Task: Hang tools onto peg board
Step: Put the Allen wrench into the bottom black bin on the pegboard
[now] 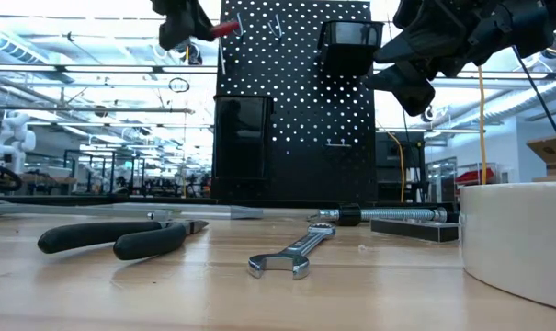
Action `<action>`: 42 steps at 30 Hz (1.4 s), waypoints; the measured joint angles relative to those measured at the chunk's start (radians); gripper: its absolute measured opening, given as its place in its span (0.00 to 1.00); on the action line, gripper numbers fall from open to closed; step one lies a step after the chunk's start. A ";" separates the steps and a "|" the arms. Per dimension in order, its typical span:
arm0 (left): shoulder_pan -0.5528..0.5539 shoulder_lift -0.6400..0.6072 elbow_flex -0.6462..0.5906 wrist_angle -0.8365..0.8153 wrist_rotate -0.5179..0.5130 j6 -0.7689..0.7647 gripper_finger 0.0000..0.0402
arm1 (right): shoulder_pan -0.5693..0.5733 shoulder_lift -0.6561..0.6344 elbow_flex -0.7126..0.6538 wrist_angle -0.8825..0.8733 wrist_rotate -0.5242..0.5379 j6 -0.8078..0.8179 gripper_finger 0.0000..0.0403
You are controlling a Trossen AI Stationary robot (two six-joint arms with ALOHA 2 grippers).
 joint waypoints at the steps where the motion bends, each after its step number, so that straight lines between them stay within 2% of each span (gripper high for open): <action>1: 0.002 0.013 0.000 0.004 -0.009 0.014 0.21 | 0.000 0.000 0.000 0.000 0.000 0.000 0.44; 12: 0.000 0.111 -0.001 0.119 -0.109 0.104 0.21 | 0.000 0.000 0.000 -0.002 0.000 -0.009 0.44; 42: 0.006 0.139 -0.001 0.122 -0.095 0.104 0.21 | 0.000 0.000 0.000 -0.008 0.000 -0.015 0.44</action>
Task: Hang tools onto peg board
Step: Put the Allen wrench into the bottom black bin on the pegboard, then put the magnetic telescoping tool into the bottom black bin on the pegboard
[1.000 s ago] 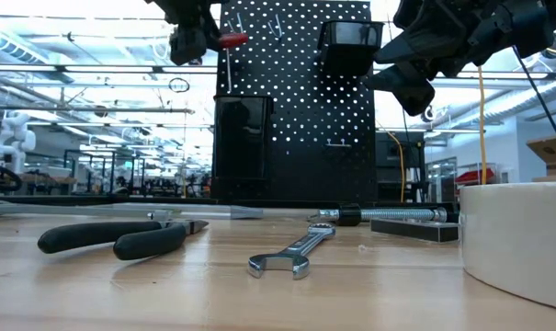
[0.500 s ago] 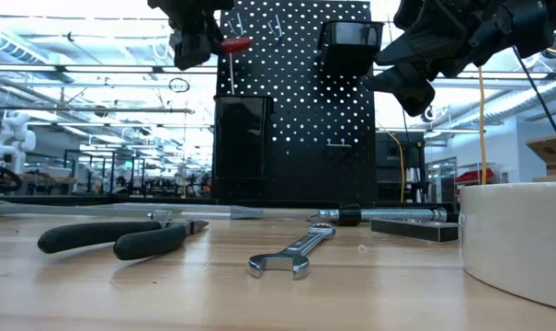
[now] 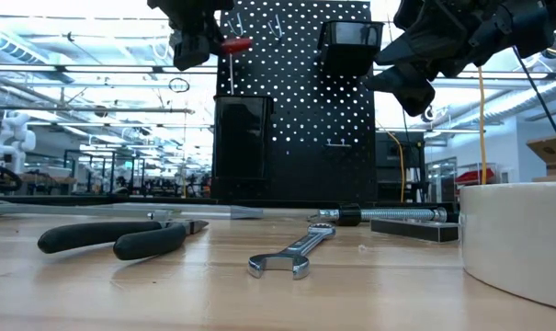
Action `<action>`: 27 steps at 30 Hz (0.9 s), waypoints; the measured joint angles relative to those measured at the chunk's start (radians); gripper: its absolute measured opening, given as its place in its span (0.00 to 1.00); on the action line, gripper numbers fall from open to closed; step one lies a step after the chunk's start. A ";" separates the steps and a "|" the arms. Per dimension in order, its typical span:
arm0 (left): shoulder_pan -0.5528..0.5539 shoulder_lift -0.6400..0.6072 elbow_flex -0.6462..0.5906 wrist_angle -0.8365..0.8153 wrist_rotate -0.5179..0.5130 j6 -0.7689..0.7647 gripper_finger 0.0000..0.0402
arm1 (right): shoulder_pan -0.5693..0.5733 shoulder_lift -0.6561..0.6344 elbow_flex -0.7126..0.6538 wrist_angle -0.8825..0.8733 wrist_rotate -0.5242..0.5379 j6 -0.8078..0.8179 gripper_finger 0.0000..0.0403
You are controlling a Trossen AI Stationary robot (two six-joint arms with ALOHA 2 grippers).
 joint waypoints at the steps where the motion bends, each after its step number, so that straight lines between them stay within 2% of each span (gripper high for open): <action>1: 0.000 0.000 0.000 -0.002 0.010 0.000 0.21 | 0.000 0.000 0.000 0.000 0.000 0.000 0.44; 5: 0.000 0.000 0.000 -0.019 0.058 -0.002 0.24 | 0.000 0.000 0.000 0.000 0.000 0.000 0.44; 13: 0.001 0.000 0.000 -0.019 0.060 -0.001 0.37 | 0.000 0.000 0.000 0.000 0.000 0.000 0.44; 27: 0.001 0.000 0.000 -0.019 0.057 0.000 0.39 | 0.000 0.000 0.000 0.000 0.000 0.000 0.44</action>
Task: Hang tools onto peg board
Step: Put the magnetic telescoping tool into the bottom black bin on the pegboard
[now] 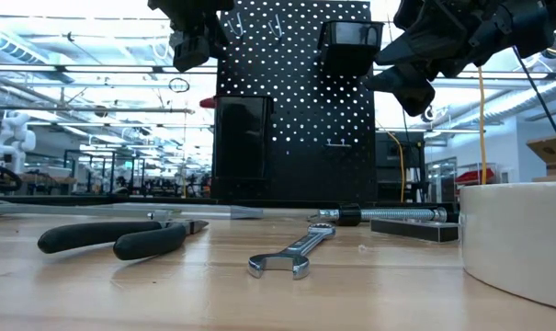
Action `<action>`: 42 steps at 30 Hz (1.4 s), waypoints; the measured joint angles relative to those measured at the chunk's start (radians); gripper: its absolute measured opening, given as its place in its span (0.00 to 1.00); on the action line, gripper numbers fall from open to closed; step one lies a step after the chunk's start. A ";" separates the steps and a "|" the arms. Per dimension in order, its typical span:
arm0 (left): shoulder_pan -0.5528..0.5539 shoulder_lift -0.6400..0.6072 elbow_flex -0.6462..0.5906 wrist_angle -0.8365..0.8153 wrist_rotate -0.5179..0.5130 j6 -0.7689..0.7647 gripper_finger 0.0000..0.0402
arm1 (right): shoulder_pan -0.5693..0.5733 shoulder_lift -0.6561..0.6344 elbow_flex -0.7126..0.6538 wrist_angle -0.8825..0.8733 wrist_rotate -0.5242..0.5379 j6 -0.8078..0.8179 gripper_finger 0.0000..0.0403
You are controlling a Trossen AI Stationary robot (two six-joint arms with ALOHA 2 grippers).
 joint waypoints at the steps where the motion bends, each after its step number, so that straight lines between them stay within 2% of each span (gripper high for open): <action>1: 0.000 0.000 0.000 0.000 0.000 0.000 0.39 | 0.000 0.000 0.000 0.000 0.000 0.000 0.44; 10: 0.000 0.000 0.000 -0.026 -0.017 -0.011 0.39 | 0.000 0.000 0.000 0.000 0.000 0.000 0.44; 13: 0.000 -0.004 0.000 -0.123 -0.005 -0.113 0.39 | 0.000 0.000 0.000 0.000 0.000 0.000 0.44; 17: -0.004 -0.040 0.000 -0.241 0.130 -0.302 0.38 | 0.000 0.000 0.000 -0.008 -0.001 0.000 0.44; 20: -0.027 -0.074 0.000 -0.269 0.145 -0.376 0.37 | 0.000 0.000 0.000 -0.029 -0.002 0.000 0.44; 24: -0.073 -0.121 0.000 -0.269 0.190 -0.466 0.36 | 0.000 0.000 0.000 -0.045 -0.002 0.000 0.44; 29: -0.123 -0.140 0.000 -0.269 0.359 -0.624 0.36 | 0.000 0.000 0.000 -0.100 -0.003 0.019 0.44; 33: -0.164 -0.134 -0.009 -0.264 0.451 -0.708 0.36 | 0.000 0.000 0.000 -0.126 -0.004 0.042 0.44; 42: -0.252 -0.127 -0.111 -0.194 0.683 -0.873 0.36 | 0.000 0.000 0.000 -0.123 -0.003 0.045 0.44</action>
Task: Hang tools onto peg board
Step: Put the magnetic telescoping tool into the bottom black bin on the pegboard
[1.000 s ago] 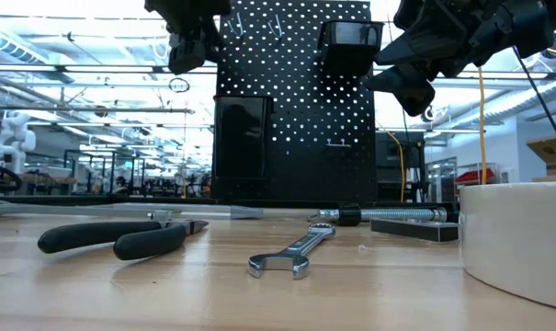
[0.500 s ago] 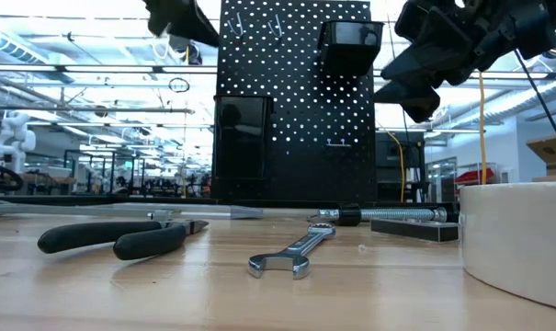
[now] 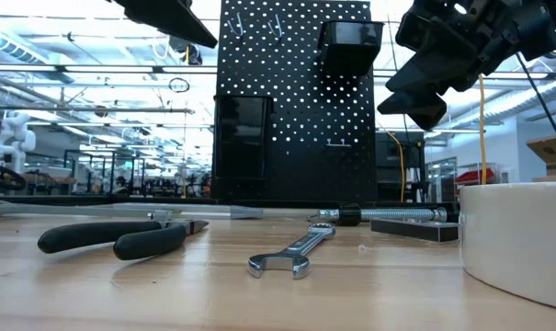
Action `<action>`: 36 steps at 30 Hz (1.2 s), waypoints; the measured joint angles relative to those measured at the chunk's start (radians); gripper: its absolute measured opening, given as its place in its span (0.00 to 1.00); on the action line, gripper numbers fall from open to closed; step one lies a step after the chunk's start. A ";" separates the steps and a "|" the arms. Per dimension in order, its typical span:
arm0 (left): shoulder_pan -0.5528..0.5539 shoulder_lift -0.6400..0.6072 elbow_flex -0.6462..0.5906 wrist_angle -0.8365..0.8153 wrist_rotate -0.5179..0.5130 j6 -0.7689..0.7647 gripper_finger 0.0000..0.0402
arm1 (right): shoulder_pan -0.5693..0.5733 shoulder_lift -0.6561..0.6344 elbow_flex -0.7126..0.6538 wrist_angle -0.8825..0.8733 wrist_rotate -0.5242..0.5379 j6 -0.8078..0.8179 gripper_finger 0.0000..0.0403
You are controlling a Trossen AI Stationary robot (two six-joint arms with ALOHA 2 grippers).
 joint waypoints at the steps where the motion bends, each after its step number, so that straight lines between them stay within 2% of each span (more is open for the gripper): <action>1: -0.011 0.000 -0.014 0.022 0.012 -0.014 0.36 | 0.000 0.000 0.000 0.000 0.000 0.000 0.44; 8: -0.070 0.006 -0.117 0.221 0.120 -0.060 0.36 | 0.000 0.000 0.000 0.001 0.000 0.046 0.44; 13: -0.089 0.006 -0.208 0.410 0.176 -0.072 0.36 | 0.000 0.000 0.000 0.001 0.001 0.157 0.44; 22: -0.054 0.002 -0.387 0.709 0.168 0.008 0.36 | 0.001 0.000 0.000 -0.005 0.009 0.331 0.44; 27: -0.001 -0.037 -0.400 0.703 0.167 0.045 0.36 | 0.014 0.000 0.000 -0.003 0.117 0.409 0.44; 33: 0.018 -0.146 -0.400 0.633 0.164 0.052 0.36 | 0.040 0.000 0.000 -0.003 0.284 0.534 0.44; 36: 0.017 -0.179 -0.400 0.590 0.149 0.028 0.36 | 0.067 0.000 0.000 -0.003 0.317 0.592 0.44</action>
